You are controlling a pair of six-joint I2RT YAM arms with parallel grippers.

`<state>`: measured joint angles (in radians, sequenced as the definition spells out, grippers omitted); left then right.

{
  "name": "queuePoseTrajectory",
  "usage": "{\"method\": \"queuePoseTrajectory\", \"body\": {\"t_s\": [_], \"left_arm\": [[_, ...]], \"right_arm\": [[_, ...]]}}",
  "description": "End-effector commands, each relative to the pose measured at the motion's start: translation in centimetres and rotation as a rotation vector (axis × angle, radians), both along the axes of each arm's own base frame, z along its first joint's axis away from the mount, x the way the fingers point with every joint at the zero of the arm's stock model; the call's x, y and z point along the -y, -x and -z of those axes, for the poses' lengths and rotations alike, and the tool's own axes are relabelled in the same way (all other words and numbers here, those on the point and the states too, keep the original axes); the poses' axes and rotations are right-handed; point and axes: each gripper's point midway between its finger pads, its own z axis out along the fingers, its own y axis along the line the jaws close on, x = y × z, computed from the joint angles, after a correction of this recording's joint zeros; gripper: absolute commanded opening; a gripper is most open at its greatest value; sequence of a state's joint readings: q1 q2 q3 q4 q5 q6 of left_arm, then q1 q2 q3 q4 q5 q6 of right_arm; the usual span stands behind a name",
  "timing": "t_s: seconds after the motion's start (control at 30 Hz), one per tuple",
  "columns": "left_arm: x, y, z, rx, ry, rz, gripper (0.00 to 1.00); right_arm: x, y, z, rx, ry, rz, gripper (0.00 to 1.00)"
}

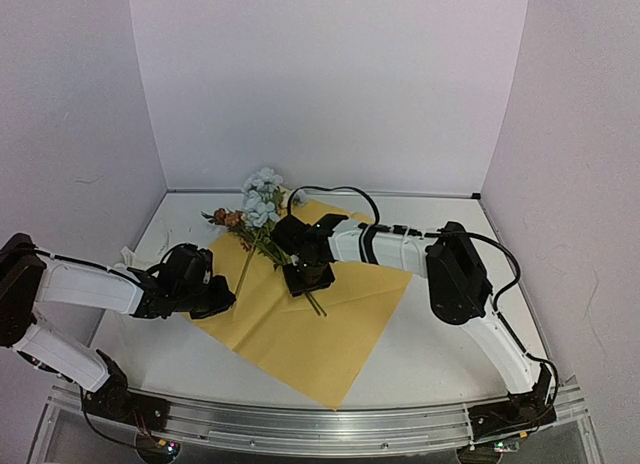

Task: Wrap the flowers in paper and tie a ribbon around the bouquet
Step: Adjust the fake flower on the flattened wrapping paper.

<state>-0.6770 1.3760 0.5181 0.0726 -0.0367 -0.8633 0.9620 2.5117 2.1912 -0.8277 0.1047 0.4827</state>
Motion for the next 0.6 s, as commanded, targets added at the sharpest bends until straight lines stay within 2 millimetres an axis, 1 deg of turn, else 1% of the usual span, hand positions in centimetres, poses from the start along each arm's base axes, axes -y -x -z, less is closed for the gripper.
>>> {"method": "queuePoseTrajectory", "body": {"t_s": [0.0,0.03,0.1,0.17,0.23,0.27,0.3,0.33,0.43,0.5,0.57], "left_arm": [[-0.2,-0.4,-0.4,0.009,0.012,0.003,0.0],[-0.2,-0.5,-0.6,0.013,0.018,0.008,0.0],[-0.2,-0.6,-0.9,0.027,0.017,0.018,0.0],[0.5,-0.6,-1.2,0.029,0.036,0.057,0.0],[1.0,-0.8,-1.6,0.034,0.041,0.086,0.0],[1.4,-1.0,-1.7,0.035,0.04,0.105,0.0],[1.9,-1.3,-2.0,0.039,0.043,0.119,0.0],[2.2,-1.4,-2.0,0.038,0.045,0.134,0.0],[3.4,-2.2,-2.3,0.039,0.053,0.166,0.0],[3.9,-2.8,-2.7,0.048,0.059,0.172,0.0],[4.4,-3.4,-3.7,0.069,0.071,0.176,0.0]], "right_arm": [[1.5,1.1,0.8,-0.044,0.076,0.054,0.42],[1.7,1.6,1.4,-0.073,0.073,0.074,0.4],[2.3,2.8,2.6,-0.113,0.086,0.106,0.32],[2.7,4.2,3.4,-0.134,0.109,0.12,0.24],[3.8,5.1,4.0,-0.144,0.134,0.167,0.1],[4.5,5.5,4.0,-0.147,0.145,0.195,0.04],[5.3,5.7,4.0,-0.145,0.154,0.223,0.01],[6.1,6.1,3.9,-0.143,0.159,0.254,0.0],[6.8,6.6,3.3,-0.144,0.092,0.334,0.0],[6.1,6.5,2.5,-0.134,0.013,0.363,0.0],[5.8,6.0,1.6,-0.112,-0.025,0.373,0.0]]}}
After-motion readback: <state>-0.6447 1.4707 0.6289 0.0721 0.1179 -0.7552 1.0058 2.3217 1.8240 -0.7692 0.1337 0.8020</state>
